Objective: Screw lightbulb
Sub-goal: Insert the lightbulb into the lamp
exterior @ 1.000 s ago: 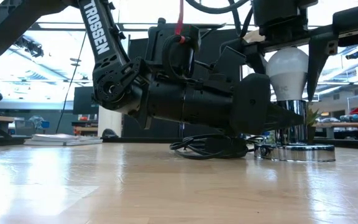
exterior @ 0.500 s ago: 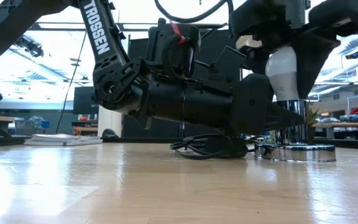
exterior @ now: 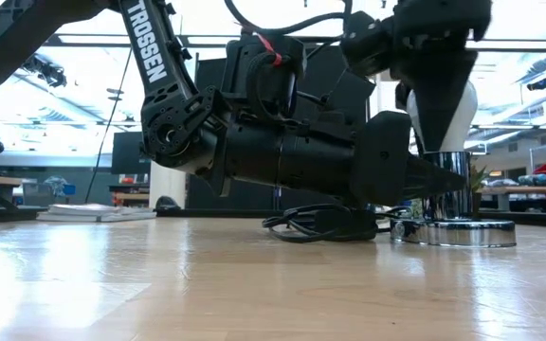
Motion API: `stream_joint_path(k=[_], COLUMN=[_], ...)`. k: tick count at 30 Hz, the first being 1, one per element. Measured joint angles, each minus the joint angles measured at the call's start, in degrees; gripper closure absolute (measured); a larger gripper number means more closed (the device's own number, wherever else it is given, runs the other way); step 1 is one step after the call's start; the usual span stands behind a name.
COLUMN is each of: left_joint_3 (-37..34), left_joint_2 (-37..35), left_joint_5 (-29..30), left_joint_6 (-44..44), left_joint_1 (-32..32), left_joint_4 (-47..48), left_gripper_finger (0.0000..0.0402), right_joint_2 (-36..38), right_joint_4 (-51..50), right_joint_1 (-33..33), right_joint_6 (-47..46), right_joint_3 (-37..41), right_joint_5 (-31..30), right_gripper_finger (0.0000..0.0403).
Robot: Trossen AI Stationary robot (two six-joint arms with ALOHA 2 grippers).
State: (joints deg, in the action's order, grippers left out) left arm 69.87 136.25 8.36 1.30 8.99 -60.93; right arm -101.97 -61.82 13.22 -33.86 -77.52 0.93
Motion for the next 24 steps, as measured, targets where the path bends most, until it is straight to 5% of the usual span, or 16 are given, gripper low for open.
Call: stream_joint_path(k=[16, 24], left_joint_3=[0.00, 0.04], left_joint_2=[0.00, 0.00], left_joint_5=[0.33, 0.35], left_joint_6=[0.02, 0.04], left_joint_1=[0.02, 0.02], left_joint_4=[-0.02, -0.04], left_gripper_finger=[0.0223, 0.0223], right_joint_2=[-0.11, -0.09], right_joint_4=[-1.37, -3.98], right_joint_1=[-1.08, -0.42], right_joint_6=[-15.41, -16.00], right_joint_3=[-0.35, -0.44], right_joint_5=[4.47, 4.57], right_gripper_finger=[0.0099, 0.0099])
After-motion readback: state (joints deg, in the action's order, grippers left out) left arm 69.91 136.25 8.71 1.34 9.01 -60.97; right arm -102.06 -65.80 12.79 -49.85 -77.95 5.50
